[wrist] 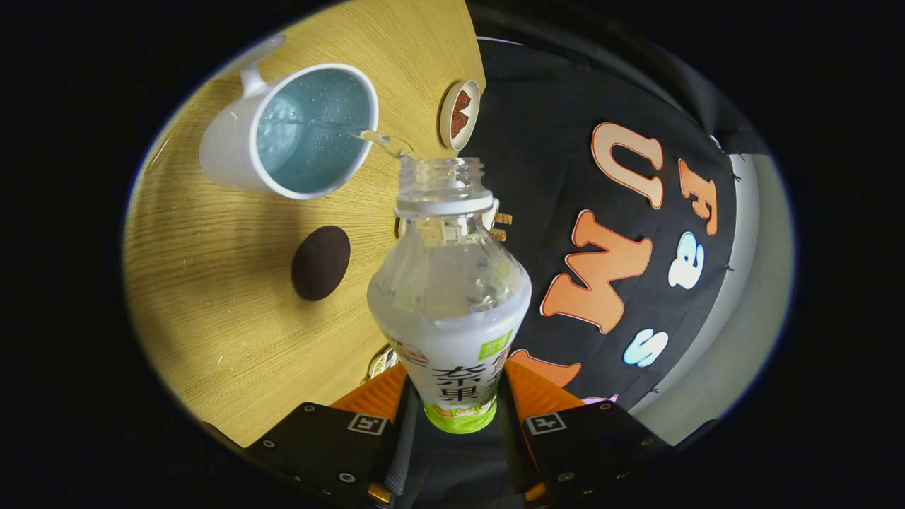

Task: Take the bottle from table, then pour the juice into the cup, finally place the bottle on the coaster

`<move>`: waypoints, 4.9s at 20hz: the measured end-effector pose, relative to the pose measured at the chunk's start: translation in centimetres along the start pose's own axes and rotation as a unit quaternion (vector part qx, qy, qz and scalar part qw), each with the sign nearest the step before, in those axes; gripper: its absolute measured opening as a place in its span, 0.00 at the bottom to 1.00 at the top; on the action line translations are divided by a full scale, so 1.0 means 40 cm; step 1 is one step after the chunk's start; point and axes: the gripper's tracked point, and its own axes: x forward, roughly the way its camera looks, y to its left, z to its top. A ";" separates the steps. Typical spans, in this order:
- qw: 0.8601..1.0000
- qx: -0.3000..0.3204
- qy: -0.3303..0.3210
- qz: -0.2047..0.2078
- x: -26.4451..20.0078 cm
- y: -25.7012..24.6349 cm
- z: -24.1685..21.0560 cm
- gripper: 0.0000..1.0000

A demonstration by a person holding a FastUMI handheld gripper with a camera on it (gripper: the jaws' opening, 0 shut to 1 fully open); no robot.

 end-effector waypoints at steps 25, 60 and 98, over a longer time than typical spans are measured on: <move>0.999 -0.042 0.010 0.020 -0.007 -0.031 0.001 0.56; 0.994 -0.100 0.007 0.041 -0.025 -0.043 0.013 0.56; 0.971 0.208 -0.012 0.119 -0.039 0.060 -0.011 0.57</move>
